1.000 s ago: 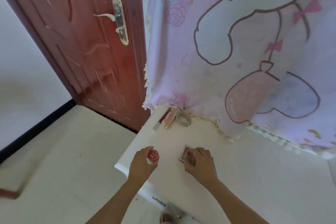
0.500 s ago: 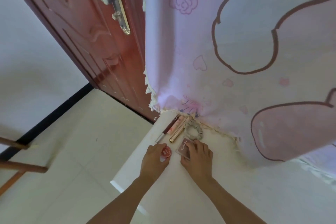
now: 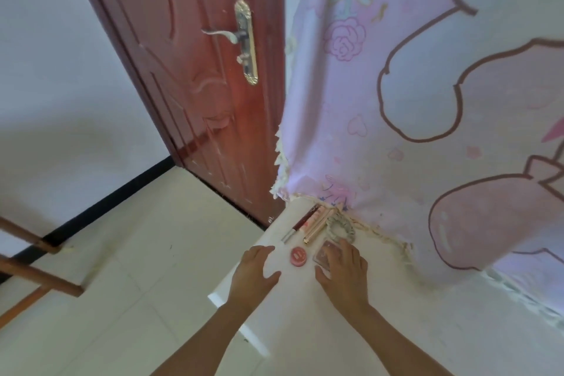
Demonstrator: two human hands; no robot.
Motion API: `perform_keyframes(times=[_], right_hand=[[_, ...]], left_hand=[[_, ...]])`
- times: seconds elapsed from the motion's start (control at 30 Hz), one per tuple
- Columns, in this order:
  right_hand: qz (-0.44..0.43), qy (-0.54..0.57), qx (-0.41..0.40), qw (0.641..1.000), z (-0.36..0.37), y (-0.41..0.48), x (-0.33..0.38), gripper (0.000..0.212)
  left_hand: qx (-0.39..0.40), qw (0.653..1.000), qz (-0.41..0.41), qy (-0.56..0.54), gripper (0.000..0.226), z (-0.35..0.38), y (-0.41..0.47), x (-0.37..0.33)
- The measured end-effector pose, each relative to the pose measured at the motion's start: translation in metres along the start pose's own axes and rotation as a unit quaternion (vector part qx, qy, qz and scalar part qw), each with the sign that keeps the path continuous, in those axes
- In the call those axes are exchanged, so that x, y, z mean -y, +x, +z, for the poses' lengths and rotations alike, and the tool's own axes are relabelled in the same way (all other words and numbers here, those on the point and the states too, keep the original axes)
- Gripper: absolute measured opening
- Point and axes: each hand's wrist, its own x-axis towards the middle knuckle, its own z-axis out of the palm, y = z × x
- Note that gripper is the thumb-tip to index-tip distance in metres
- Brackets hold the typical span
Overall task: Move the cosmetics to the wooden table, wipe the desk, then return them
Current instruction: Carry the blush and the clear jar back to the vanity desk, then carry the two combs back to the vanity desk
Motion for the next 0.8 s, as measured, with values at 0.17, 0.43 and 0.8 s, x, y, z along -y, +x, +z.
perform_keyframes(times=[0.17,0.43,0.8], right_hand=[[-0.101,0.006,-0.041,0.994,-0.006,-0.006,0.064,0.033],[-0.285,0.097,-0.091,0.949,-0.023,-0.031,0.253,0.038],[-0.519,0.195,-0.106,0.825,-0.065,-0.157,0.484,0.032]], left_hand=[[-0.107,0.992,-0.041,-0.049,0.046,-0.055,-0.051,0.043],[-0.32,0.927,-0.178,-0.083,0.041,-0.173,-0.204,0.162],[-0.506,0.799,-0.323,-0.044,0.037,-0.261,-0.446,0.259]])
